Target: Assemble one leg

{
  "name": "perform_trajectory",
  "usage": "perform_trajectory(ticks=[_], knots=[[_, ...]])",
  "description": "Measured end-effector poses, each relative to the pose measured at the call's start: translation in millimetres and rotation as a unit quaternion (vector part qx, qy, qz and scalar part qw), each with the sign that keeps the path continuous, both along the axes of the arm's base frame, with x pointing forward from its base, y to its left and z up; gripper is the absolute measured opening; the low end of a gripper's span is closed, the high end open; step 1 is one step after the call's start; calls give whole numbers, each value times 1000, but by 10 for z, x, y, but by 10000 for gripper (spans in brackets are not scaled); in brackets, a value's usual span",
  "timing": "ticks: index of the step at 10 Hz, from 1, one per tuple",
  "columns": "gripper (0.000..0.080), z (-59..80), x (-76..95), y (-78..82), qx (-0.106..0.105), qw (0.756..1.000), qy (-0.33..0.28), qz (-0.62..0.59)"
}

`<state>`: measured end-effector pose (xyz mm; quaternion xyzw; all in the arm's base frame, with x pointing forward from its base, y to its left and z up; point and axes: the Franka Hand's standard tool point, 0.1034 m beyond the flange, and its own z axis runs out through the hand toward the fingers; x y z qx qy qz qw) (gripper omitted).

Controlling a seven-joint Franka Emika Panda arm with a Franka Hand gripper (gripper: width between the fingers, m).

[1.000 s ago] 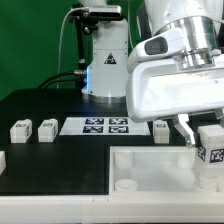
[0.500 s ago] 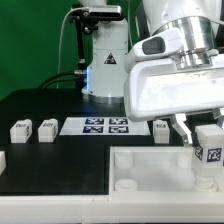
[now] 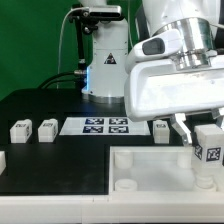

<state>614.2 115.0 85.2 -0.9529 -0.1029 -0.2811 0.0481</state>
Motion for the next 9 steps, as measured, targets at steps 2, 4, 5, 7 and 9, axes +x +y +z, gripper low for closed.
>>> perform_trajectory(ticks=[2,4,5,7,9], knots=[[292,-25,2,-8,0,1000,1,-1],[292,-103,-29,-11,0,1000,8,-1],[292,-126,-31,-11,0,1000,5,-2],[292,-127,-16,-12,0,1000,-5,-4],[297,-126,-16,-12,0,1000,-5,-4]])
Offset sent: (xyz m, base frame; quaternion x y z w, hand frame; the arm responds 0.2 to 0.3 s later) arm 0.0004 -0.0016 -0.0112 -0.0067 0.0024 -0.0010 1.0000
